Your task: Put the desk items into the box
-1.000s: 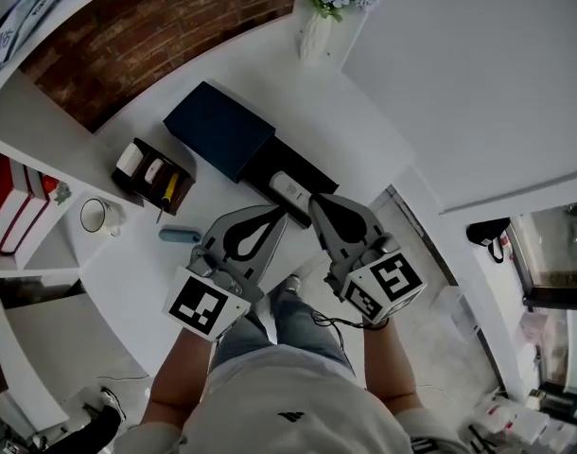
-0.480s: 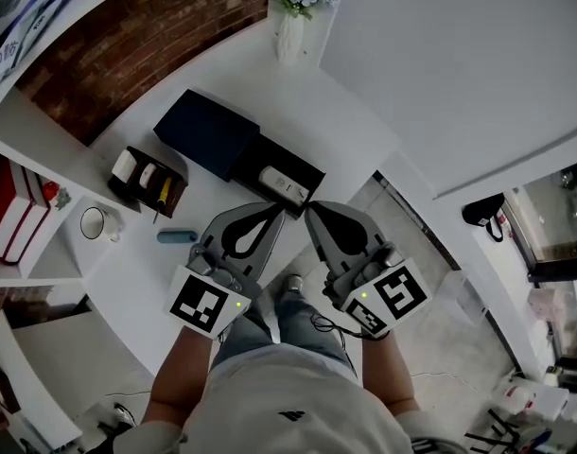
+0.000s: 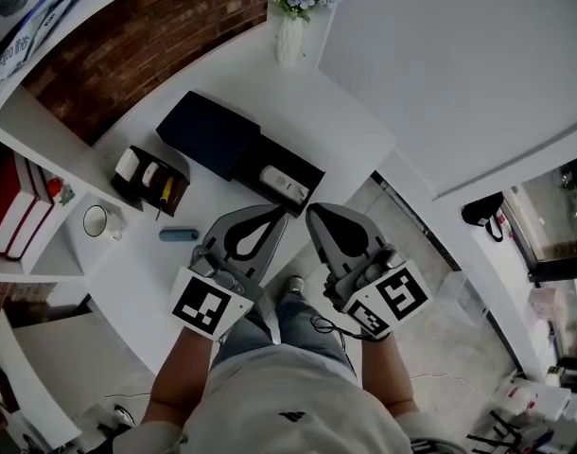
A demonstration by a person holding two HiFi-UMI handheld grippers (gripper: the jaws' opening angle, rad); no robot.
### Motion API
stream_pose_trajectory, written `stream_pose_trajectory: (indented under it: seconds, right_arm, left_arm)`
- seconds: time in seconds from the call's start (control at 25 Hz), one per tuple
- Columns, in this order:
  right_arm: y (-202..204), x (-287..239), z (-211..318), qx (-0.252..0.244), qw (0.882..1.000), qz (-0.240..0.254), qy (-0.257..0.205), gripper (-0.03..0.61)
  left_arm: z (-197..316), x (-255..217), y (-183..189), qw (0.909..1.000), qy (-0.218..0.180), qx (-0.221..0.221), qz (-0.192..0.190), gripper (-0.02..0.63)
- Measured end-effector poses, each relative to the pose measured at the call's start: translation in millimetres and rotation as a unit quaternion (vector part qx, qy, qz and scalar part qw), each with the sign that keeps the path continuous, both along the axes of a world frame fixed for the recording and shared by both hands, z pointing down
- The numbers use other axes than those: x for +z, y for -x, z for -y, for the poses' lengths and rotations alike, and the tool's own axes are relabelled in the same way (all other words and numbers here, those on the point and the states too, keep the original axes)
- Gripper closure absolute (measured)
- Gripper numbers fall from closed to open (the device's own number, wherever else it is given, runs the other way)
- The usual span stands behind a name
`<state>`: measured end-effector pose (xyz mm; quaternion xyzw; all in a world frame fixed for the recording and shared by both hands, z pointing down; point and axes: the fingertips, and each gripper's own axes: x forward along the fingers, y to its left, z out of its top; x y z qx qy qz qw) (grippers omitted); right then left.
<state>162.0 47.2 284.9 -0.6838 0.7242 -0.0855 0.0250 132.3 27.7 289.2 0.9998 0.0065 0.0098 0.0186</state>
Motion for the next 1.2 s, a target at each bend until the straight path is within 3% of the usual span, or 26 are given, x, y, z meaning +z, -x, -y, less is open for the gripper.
stream_pose_trajectory:
  seconds: [0.36, 0.68, 0.84, 1.2]
  right_arm:
    - [12.5, 0.6, 12.7, -0.04, 0.999, 0.002, 0.002, 0.571]
    - [46.1, -0.5, 47.3, -0.118, 0.993, -0.01, 0.005, 0.569]
    - [71.8, -1.7, 67.9, -0.167, 0.986, -0.012, 0.004, 0.569]
    - [142.3, 1.2, 101.9, -0.277, 0.961, -0.015, 0.005, 0.568]
  left_arm:
    - [9.1, -3.5, 12.4, 0.9994, 0.002, -0.034, -0.005, 0.603]
    - [35.9, -6.6, 45.1, 0.9944, -0.002, -0.105, -0.007, 0.603]
    - [52.6, -7.8, 72.8, 0.9876, -0.003, -0.157, -0.007, 0.603]
    - [78.1, -4.9, 144.9, 0.9631, 0.001, -0.269, -0.007, 0.603]
